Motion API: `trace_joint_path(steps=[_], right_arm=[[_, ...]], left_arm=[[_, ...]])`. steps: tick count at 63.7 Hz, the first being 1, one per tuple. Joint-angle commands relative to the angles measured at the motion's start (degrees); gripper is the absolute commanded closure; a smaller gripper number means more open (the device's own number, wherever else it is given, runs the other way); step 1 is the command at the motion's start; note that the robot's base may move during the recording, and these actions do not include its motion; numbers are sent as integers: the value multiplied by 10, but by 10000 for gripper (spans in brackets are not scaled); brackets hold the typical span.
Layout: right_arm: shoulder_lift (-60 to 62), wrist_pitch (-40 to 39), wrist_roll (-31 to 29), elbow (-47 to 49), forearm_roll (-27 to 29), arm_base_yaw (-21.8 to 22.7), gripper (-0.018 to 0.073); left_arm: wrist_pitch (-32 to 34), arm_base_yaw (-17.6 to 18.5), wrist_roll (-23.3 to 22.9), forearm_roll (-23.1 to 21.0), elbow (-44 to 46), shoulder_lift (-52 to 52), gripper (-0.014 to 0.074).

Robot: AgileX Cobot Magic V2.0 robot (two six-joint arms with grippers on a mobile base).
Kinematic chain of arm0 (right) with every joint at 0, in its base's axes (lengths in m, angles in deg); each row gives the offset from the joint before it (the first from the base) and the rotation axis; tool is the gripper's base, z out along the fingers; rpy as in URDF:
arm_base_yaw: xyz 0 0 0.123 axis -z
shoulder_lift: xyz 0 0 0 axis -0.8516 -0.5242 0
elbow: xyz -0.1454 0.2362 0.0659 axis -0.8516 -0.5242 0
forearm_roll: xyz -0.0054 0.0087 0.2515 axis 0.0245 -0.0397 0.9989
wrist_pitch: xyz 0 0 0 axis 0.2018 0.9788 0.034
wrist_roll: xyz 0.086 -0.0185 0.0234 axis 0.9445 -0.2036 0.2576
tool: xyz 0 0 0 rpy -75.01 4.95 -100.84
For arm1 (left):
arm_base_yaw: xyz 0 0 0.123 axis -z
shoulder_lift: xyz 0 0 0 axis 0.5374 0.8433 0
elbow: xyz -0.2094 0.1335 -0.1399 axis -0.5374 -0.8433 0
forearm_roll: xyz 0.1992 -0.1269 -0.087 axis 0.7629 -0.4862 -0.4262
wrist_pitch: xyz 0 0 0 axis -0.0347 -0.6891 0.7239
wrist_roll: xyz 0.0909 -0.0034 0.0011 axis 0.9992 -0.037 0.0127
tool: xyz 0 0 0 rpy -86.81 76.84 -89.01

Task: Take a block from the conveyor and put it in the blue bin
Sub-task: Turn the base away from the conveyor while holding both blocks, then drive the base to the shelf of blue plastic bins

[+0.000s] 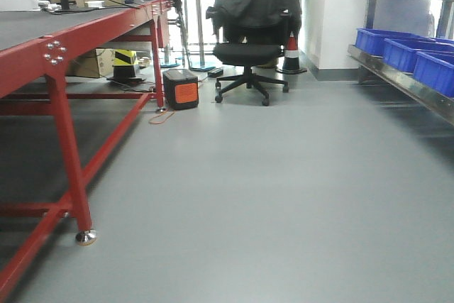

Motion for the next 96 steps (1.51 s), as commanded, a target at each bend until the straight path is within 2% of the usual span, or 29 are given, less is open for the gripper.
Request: trace_joint_path(steps=[1,96], right_arm=[[3,-9,0,4,-6,0,721],[3,-9,0,4,-6,0,721]], left_arm=[[9,3,-3,-3,1,-2,707],[9,3,-3,-3,1,-2,707]])
